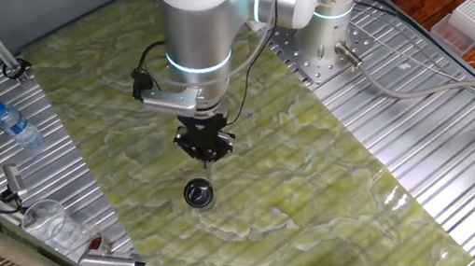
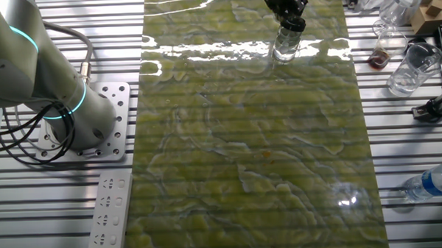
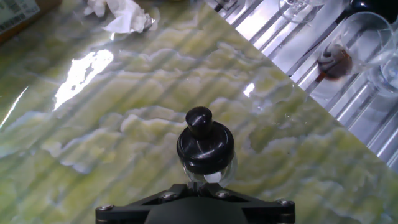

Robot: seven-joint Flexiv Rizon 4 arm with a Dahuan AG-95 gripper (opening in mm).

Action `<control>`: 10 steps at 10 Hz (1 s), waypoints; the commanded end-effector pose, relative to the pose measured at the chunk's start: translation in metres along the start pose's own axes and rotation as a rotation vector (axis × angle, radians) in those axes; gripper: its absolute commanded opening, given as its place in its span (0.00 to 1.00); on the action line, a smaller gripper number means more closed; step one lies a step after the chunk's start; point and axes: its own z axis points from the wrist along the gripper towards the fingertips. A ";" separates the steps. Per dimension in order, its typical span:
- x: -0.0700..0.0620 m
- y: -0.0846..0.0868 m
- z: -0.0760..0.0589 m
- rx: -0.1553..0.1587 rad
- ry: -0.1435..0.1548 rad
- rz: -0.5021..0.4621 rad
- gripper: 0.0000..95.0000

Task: Screw the lid onto the jar

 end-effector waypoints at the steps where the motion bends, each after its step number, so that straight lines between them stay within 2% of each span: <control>1: -0.001 -0.001 0.001 0.026 -0.023 0.002 0.60; 2: -0.001 -0.001 0.001 0.038 -0.036 -0.008 0.80; 3: -0.001 -0.001 0.001 0.049 -0.041 -0.014 0.80; 4: -0.001 -0.001 0.001 0.069 -0.064 -0.009 1.00; 6: -0.005 -0.002 0.002 0.080 -0.074 -0.016 1.00; 10: -0.011 -0.005 0.011 0.078 -0.066 -0.036 1.00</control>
